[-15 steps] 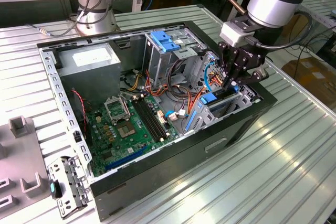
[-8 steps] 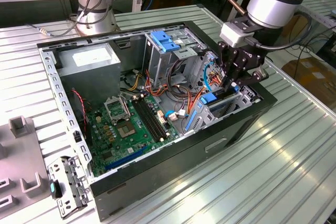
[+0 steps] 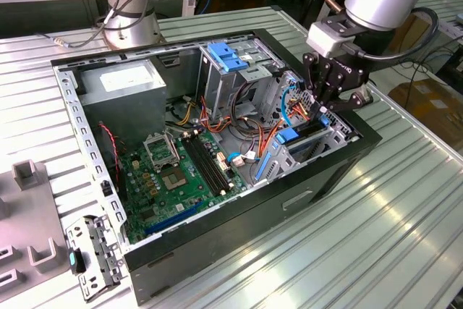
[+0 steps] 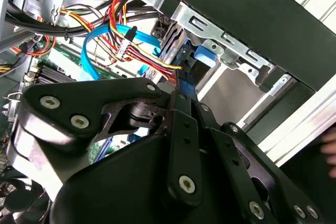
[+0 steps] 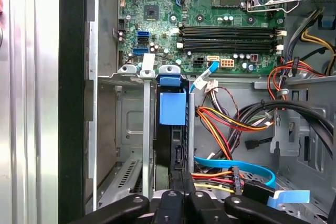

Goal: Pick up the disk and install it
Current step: 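Insert the first disk wire, then insert the second disk wire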

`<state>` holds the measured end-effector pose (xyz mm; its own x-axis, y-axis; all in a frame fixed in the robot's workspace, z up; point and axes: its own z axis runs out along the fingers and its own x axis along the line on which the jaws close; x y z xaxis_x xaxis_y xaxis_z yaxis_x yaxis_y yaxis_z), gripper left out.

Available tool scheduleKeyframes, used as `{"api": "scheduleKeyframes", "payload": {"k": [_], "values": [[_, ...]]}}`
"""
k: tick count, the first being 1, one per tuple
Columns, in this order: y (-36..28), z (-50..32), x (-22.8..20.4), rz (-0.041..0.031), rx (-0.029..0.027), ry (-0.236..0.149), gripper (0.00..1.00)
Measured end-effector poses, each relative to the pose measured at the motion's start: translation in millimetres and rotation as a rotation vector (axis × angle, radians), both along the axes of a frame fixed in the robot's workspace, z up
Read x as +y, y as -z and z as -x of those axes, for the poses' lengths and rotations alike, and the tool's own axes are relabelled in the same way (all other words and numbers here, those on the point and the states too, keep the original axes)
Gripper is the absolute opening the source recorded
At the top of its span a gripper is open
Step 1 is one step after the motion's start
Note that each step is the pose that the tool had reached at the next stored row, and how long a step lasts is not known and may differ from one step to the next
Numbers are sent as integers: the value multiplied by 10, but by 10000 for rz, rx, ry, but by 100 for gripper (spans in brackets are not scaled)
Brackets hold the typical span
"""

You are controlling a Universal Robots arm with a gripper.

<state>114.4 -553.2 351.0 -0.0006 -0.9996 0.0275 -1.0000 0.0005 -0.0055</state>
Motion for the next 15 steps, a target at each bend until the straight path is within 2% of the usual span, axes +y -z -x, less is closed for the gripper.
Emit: {"api": "scheduleKeyframes", "payload": {"k": [15], "values": [[-7, 0, 0, 1, 0, 0, 11]]}}
